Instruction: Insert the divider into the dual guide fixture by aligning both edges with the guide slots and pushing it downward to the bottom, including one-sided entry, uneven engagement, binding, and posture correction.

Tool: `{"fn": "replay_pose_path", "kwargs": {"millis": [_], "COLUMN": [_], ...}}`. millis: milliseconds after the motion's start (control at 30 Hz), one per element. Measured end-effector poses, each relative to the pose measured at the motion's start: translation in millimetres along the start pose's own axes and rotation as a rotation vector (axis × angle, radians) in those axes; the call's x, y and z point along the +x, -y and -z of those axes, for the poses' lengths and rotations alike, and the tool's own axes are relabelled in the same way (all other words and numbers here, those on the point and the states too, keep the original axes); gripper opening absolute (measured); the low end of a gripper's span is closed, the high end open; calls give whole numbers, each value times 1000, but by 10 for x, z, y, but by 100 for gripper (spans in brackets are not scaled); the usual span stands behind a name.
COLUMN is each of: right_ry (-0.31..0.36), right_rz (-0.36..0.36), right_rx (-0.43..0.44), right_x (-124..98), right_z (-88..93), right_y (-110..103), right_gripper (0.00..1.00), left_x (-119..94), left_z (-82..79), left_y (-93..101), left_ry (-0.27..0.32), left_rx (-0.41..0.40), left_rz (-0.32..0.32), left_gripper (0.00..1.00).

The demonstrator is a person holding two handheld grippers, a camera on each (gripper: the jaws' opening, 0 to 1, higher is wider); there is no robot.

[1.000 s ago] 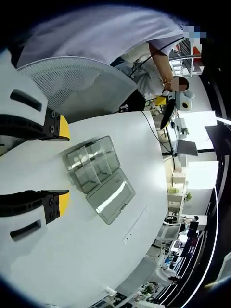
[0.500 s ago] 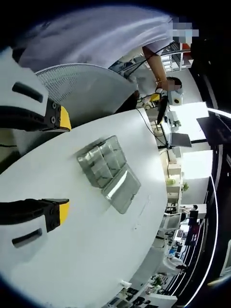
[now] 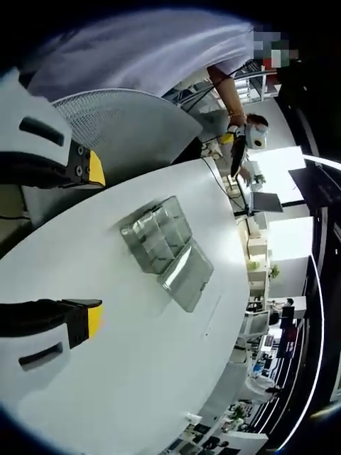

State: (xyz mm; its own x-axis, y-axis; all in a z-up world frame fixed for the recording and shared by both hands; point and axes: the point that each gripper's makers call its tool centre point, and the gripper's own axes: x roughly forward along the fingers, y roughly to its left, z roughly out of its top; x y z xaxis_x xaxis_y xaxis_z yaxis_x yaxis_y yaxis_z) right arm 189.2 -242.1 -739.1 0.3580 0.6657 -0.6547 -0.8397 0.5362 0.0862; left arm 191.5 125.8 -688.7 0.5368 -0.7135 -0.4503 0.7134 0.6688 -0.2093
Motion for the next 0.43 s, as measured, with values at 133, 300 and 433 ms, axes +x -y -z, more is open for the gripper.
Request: {"fn": "replay_pose_path", "kwargs": {"millis": [133,300,433], "right_ry": [-1,0,-2], "right_rz": [-7,-14,-24], "right_rx": [-8,-8,-11], "right_x": [16,36,58], "right_z": [-27,-38,-44], "right_y": [-10,-8,-31], "right_gripper": [59,59,58], "left_x": [1,17,21], "left_z": [-29,-45,-38], "left_y": [-10,-12,-11], "left_ry": [6,7,2], "left_rx": [0,3,5], "left_rz": [-1,0,-2], "left_gripper": [84,85,85]}}
